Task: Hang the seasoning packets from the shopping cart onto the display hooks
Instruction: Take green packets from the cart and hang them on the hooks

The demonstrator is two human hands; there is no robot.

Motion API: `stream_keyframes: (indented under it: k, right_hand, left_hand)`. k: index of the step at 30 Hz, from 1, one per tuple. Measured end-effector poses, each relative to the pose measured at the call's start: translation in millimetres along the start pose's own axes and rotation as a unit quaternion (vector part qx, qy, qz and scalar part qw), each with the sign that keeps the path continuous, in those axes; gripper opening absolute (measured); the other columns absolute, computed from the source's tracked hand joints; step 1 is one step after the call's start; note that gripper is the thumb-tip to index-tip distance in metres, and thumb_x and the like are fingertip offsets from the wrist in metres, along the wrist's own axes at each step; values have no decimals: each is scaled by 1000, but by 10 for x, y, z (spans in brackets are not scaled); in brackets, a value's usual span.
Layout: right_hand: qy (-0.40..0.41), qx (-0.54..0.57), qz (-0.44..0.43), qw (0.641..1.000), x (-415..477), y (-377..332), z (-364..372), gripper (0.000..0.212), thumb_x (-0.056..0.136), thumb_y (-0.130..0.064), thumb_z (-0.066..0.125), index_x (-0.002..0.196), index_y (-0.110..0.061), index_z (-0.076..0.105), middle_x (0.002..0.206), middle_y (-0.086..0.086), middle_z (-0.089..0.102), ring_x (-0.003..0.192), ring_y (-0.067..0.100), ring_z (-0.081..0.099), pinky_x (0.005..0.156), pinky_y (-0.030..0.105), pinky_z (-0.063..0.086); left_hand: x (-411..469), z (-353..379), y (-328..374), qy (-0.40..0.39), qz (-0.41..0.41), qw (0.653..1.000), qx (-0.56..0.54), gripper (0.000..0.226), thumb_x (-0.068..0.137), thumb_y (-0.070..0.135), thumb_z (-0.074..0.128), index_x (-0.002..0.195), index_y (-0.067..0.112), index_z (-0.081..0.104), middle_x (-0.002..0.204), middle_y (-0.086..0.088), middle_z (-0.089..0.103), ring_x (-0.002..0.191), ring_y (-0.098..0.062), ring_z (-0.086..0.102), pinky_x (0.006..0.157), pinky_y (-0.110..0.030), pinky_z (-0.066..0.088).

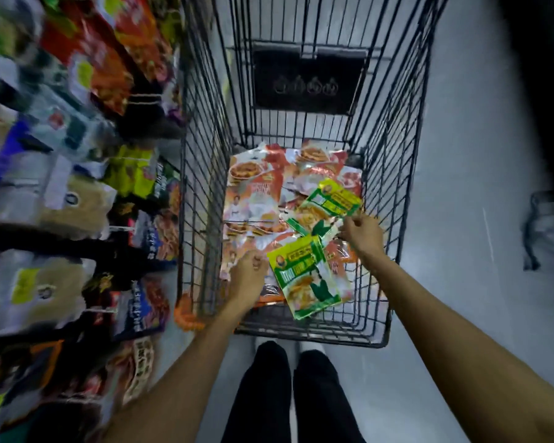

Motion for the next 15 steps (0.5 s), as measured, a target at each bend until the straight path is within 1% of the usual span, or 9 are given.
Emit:
stream_keyframes:
  k: [1,3,5,7,9,11,12,13,15]
  right_hand:
    - [0,-6,14,1000,108,94,69,31,97,-16,47,79,6,61,83,22,66,79,32,63,73,41,51]
    - [4,-8,36,999,307,240,203,29,96,-16,49,70,-4,55,69,17,53,66,24,50,59,31,37]
    - [10,6,64,998,494,354,317,32,95,-21,55,66,-8,51,64,13,46,62,20,43,54,30,27]
    - [11,7,97,995,651,474,424,34,94,-30,59,71,-7,51,68,13,47,68,21,46,56,31,29]
    - [15,17,125,992,773,579,521,39,92,-38,61,73,-5,52,71,12,49,76,23,50,57,32,34]
    - [16,12,130,991,879,645,608,41,91,-42,63,82,-2,58,82,13,54,85,28,55,63,35,40]
    - [16,-2,134,991,918,667,641,46,90,-43,63,96,2,60,92,15,57,94,31,58,69,36,43]
    - [22,-13,139,990,948,683,666,53,90,-44,63,108,5,59,103,18,60,102,33,59,73,36,44]
    - [37,-27,151,988,997,698,698,57,87,-44,67,114,5,57,116,20,62,108,34,59,71,33,42]
  left_hand:
    - [78,118,-116,-17,-30,999,-2,22,97,7,49,107,-8,62,118,-25,61,101,-38,60,75,-35,47]
    - [212,340,-331,-62,-97,993,-11,25,98,9,49,111,-9,61,115,-26,63,99,-37,63,80,-33,51]
    - [297,530,-502,-98,-151,983,-20,28,97,14,52,111,-8,62,110,-24,64,89,-31,65,76,-27,53]
    - [371,689,-613,-116,-176,978,-5,33,95,23,58,103,-9,61,99,-23,60,95,-31,63,79,-35,49]
    - [432,837,-639,-132,-190,973,-4,47,94,30,60,111,-14,57,105,-27,59,106,-35,60,83,-42,47]
    - [517,955,-625,-129,-196,972,22,70,91,36,62,128,-20,43,129,-37,49,119,-45,51,96,-48,44]
    - [557,998,-615,-121,-203,971,42,77,89,39,64,134,-18,38,137,-36,42,124,-47,46,100,-48,40]
    - [583,1039,-606,-111,-211,969,62,82,87,42,66,138,-14,35,142,-33,39,128,-44,43,101,-46,40]
    - [633,1108,-593,-88,-222,966,100,80,83,42,72,136,-7,38,141,-24,42,128,-38,44,95,-39,43]
Point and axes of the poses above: each hand's wrist, its own x-axis towards the middle knuckle, its own z-axis out of the palm, y = z × x, the point moved 3 cm from there along x, towards the middle knuckle
